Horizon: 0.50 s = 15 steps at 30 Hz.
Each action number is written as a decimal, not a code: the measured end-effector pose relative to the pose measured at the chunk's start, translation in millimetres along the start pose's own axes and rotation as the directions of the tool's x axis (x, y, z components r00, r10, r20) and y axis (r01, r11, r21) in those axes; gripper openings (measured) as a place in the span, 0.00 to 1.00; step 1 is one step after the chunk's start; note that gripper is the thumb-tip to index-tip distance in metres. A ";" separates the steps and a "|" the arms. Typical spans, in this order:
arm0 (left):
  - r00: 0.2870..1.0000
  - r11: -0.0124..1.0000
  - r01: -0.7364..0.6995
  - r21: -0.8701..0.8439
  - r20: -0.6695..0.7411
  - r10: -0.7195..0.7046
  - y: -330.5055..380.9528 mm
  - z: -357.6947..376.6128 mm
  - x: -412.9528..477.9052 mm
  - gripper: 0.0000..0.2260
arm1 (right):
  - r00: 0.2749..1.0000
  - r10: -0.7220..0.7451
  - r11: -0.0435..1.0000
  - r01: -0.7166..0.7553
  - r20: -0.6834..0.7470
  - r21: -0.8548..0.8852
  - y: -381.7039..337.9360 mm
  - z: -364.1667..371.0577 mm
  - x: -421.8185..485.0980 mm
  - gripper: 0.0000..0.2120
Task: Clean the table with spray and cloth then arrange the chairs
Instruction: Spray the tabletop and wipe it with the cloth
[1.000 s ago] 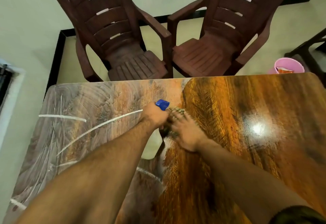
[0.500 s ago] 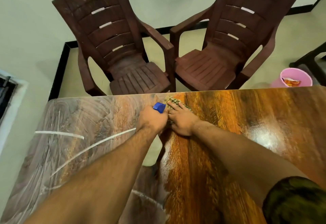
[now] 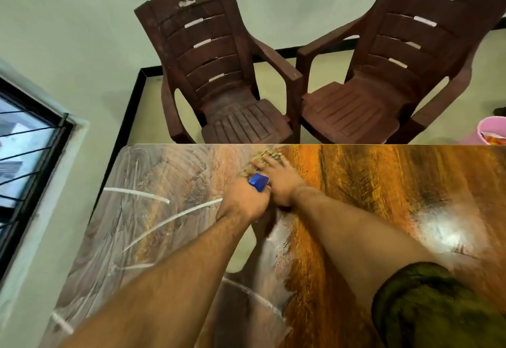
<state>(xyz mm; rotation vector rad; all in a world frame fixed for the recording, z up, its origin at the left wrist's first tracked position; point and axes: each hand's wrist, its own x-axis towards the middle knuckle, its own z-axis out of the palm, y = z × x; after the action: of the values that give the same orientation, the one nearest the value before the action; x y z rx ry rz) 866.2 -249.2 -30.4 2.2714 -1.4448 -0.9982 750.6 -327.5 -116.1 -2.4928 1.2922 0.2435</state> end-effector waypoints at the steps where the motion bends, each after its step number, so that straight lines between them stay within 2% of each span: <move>1: 1.000 0.999 0.019 -0.026 0.004 -0.019 -6.4 -1.8 -5.4 0.13 | 0.982 0.187 0.979 -0.184 -0.029 0.085 9.8 -2.2 -0.5 0.33; 3: 0.999 0.997 0.042 -0.066 0.031 -0.040 -22.3 -5.4 -17.2 0.10 | 0.816 0.577 0.793 -0.550 -0.033 0.263 19.6 -2.8 -11.3 0.30; 4: 0.998 0.996 0.041 -0.077 0.041 -0.038 -28.4 -5.7 -22.1 0.10 | 0.753 0.658 0.722 -0.622 -0.022 0.303 14.5 -0.9 -19.7 0.30; 5: 0.998 0.996 0.042 -0.081 0.057 -0.038 -36.0 -6.0 -27.5 0.10 | 0.749 0.661 0.722 -0.623 -0.035 0.302 -1.3 3.2 -30.9 0.30; 6: 0.996 0.996 0.041 -0.081 0.082 -0.034 -42.0 -5.3 -32.2 0.11 | 0.792 0.609 0.772 -0.574 -0.055 0.273 -21.5 11.3 -42.5 0.30; 9: 0.984 0.997 0.046 -0.054 0.174 -0.036 -57.3 -2.7 -53.8 0.09 | 0.964 0.257 0.958 -0.244 -0.071 0.148 -82.8 40.1 -101.3 0.31; 11: 0.967 0.999 -0.017 0.029 0.255 0.009 -69.7 -1.3 -71.9 0.09 | 0.999 0.030 0.995 -0.027 -0.027 0.101 -90.0 54.0 -147.1 0.30; 12: 0.961 0.999 -0.032 0.041 0.277 0.019 -77.6 -1.0 -82.8 0.11 | 1.000 0.006 0.996 -0.005 -0.008 0.086 -83.5 58.8 -167.5 0.30; 13: 0.956 0.999 -0.017 0.032 0.293 0.007 -84.2 -0.3 -92.2 0.12 | 0.998 0.064 0.995 -0.063 -0.007 0.083 -73.1 62.5 -182.5 0.31; 14: 0.950 1.000 0.009 0.006 0.311 -0.010 -91.3 2.2 -99.1 0.13 | 0.979 0.203 0.974 -0.200 -0.023 0.105 -61.9 65.4 -193.2 0.32; 15: 0.941 0.998 0.053 -0.022 0.335 -0.043 -98.5 1.6 -106.9 0.13 | 0.917 0.397 0.909 -0.388 -0.036 0.153 -57.9 66.4 -201.5 0.32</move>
<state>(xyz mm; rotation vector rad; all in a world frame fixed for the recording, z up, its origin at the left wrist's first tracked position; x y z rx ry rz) 904.6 -109.6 -42.9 2.2016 -1.4896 -1.4706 681.6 -118.9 -107.0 -2.1185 1.7693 0.1536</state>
